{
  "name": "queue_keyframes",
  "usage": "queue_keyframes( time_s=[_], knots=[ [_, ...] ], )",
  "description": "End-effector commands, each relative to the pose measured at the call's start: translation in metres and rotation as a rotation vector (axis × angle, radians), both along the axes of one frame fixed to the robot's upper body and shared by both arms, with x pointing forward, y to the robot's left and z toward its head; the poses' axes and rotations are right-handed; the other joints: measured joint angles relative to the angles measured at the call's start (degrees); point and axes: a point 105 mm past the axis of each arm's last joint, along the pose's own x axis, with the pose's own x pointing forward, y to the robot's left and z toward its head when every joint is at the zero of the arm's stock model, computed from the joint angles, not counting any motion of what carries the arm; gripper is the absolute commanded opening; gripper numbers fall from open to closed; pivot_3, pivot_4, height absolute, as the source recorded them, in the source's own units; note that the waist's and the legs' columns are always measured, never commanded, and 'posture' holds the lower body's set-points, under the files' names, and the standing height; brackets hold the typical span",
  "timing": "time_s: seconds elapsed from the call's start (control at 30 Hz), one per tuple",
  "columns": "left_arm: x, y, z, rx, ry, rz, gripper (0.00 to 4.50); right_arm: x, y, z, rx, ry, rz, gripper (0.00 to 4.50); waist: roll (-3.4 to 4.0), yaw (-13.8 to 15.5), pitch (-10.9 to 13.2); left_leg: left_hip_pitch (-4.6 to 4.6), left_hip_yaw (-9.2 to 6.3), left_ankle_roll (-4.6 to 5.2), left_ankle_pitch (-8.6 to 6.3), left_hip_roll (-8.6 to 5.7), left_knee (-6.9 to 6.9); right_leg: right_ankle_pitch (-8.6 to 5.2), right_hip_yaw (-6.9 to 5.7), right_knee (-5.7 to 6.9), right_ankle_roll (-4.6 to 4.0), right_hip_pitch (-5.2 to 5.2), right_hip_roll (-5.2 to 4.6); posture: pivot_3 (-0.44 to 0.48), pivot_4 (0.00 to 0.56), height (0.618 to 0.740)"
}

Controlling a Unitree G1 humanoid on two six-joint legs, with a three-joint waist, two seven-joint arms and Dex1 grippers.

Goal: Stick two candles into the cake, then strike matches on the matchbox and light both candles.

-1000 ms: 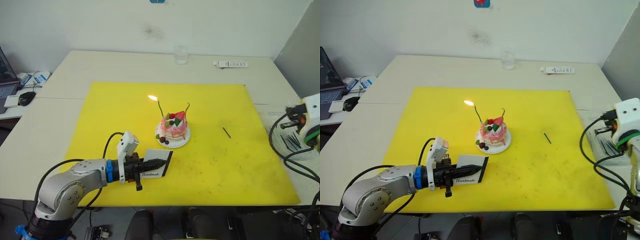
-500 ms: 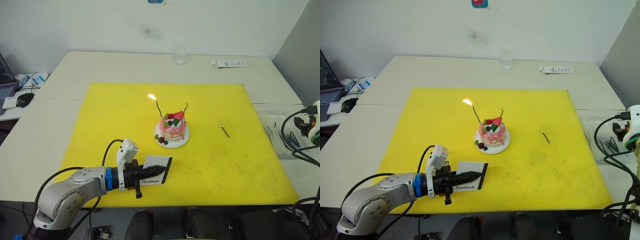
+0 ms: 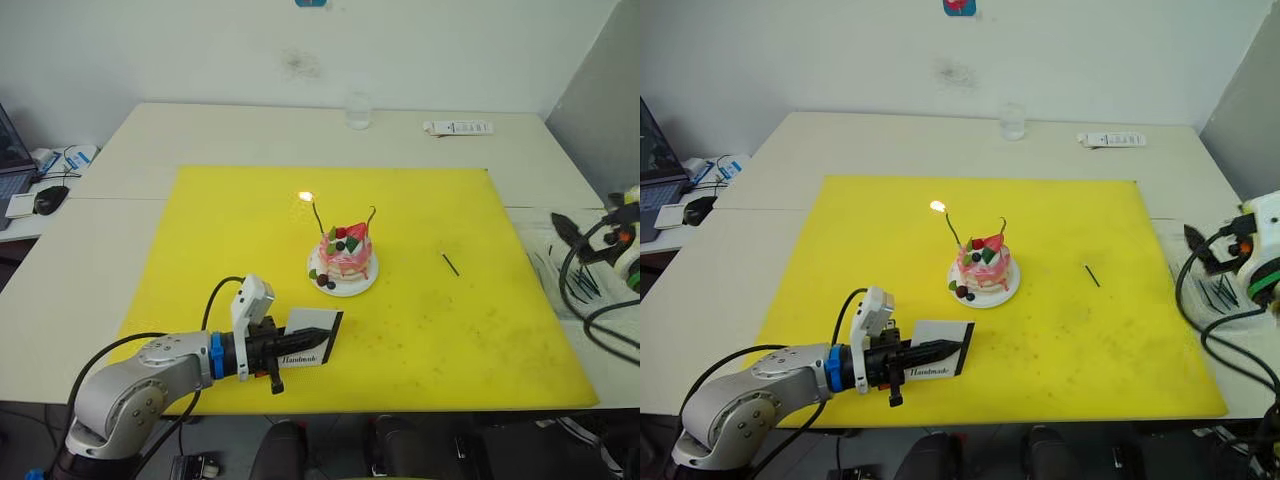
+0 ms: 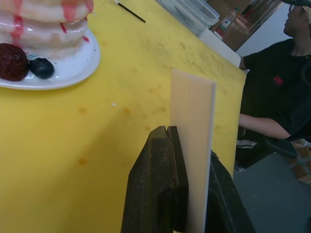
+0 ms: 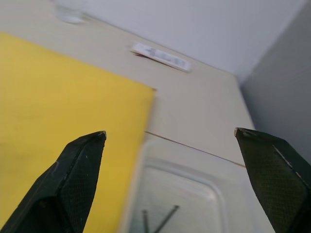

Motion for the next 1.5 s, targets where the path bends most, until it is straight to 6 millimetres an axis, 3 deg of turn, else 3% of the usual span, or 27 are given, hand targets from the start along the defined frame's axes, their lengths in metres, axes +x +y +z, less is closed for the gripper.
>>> queue_keyframes(
  time_s=[0.03, 0.23, 0.57, 0.9, 1.17, 1.27, 1.5],
  knots=[
    [0.001, 0.001, 0.008, -0.004, -0.035, -0.013, 0.0, -0.016, 0.042, -0.009, -0.019, 0.017, 0.167, 4.45, -0.02, 0.01, -0.01, 0.01, 0.01, 0.0, 0.0, 0.0, 0.0, 0.0, 0.01, 0.0, 0.0, 0.01, -0.01, 0.0, 0.15, 0.74],
    [0.003, 0.001, 0.01, 0.005, -0.042, -0.019, 0.0, -0.009, 0.083, -0.045, 0.04, 0.0, 0.252, 4.45, -0.03, -0.22, -0.02, 0.16, 0.13, 0.0, 0.0, -0.01, 0.03, 0.08, 0.12, 0.02, -0.03, 0.08, -0.03, 0.0, 0.15, 0.74],
    [0.005, 0.003, 0.015, 0.02, -0.051, -0.025, 0.0, 0.03, 0.088, -0.087, 0.172, 0.051, 0.216, 4.45, -0.04, -0.14, -0.02, 0.16, 0.15, 0.0, 0.0, -0.07, -0.01, 0.09, 0.12, 0.0, -0.04, 0.08, 0.05, 0.0, 0.15, 0.74],
    [0.005, 0.002, 0.017, 0.028, -0.046, -0.028, 0.0, 0.05, 0.094, -0.103, 0.188, 0.062, 0.188, 4.45, -0.03, -0.15, -0.02, 0.17, 0.13, 0.0, 0.0, -0.01, -0.01, 0.09, 0.12, 0.03, -0.06, 0.07, 0.05, 0.0, 0.15, 0.74],
    [0.007, 0.003, 0.017, 0.031, -0.044, -0.027, 0.0, 0.057, 0.087, -0.115, 0.216, 0.101, 0.105, 4.45, -0.03, -0.15, -0.02, 0.18, 0.13, 0.0, 0.0, -0.01, 0.0, 0.09, 0.12, 0.03, -0.05, 0.08, 0.05, 0.0, 0.15, 0.74],
    [0.006, 0.003, 0.017, 0.032, -0.044, -0.026, 0.0, 0.056, 0.085, -0.121, 0.232, 0.133, 0.075, 3.86, -0.03, -0.15, -0.03, 0.19, 0.13, 0.0, 0.0, -0.01, 0.01, 0.09, 0.13, 0.05, -0.05, 0.09, 0.04, 0.0, 0.15, 0.74],
    [0.005, 0.004, 0.017, 0.034, -0.042, -0.023, 0.0, 0.045, 0.098, -0.133, 0.238, 0.205, 0.118, 1.29, -0.09, -0.02, -0.08, 0.21, 0.11, 0.0, 0.0, -0.02, 0.02, 0.1, 0.11, 0.05, -0.05, 0.14, 0.01, 0.0, 0.15, 0.74]
  ],
)
